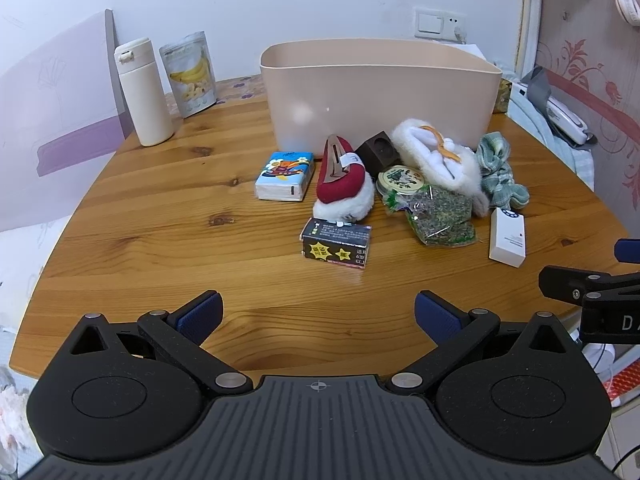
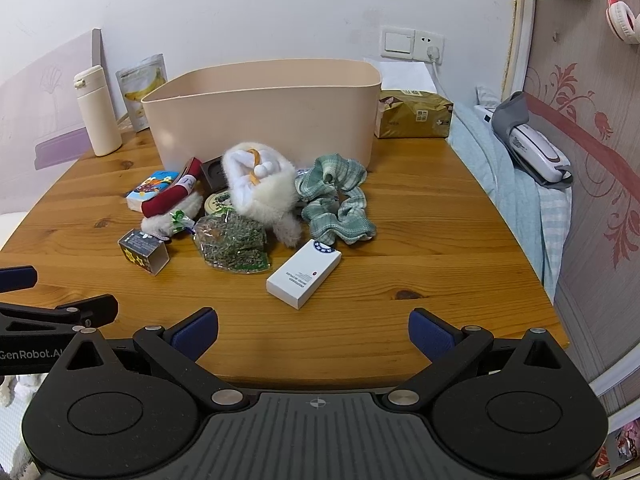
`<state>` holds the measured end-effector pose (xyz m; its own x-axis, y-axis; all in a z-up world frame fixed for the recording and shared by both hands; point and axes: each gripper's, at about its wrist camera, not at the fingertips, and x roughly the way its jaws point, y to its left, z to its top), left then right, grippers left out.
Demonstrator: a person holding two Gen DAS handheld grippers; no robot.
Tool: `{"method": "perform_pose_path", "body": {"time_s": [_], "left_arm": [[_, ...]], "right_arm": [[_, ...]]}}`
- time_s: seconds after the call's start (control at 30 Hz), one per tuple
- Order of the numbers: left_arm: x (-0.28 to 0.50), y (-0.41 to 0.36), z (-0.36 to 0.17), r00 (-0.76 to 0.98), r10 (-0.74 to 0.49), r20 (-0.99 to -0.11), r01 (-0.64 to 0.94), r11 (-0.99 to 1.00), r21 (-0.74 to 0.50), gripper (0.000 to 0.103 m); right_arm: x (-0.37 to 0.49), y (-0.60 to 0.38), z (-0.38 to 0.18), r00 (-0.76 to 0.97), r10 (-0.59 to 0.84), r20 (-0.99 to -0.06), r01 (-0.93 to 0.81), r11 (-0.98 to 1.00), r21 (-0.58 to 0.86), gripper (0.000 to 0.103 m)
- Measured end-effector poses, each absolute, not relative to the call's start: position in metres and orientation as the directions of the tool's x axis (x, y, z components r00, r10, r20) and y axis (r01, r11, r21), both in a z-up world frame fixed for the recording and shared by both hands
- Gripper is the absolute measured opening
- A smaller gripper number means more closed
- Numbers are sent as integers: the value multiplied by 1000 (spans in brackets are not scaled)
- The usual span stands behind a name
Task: Organize objects
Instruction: 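Move both grippers toward the items in front of the bin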
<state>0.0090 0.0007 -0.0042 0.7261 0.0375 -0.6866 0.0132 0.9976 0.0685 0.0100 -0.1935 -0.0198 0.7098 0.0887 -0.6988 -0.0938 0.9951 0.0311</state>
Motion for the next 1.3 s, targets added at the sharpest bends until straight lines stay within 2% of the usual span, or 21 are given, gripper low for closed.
{"method": "perform_pose_path", "body": {"time_s": [0.83,1.0,1.3], "left_arm": [[17,6,-8,727,3,-686,45,998,52,103],[18,6,-8,731,1,-682,46,998,51,103],[26,9,-8,735,8,-678,39,998,55,103]], "right_arm": [[16,-189,-18,713,83,-696,-78,996,39,103],[17,-188,-20,709,77,-701,-78,996,30,99],[21,-188,-21,706,86,-703,-77,996,45,99]]}}
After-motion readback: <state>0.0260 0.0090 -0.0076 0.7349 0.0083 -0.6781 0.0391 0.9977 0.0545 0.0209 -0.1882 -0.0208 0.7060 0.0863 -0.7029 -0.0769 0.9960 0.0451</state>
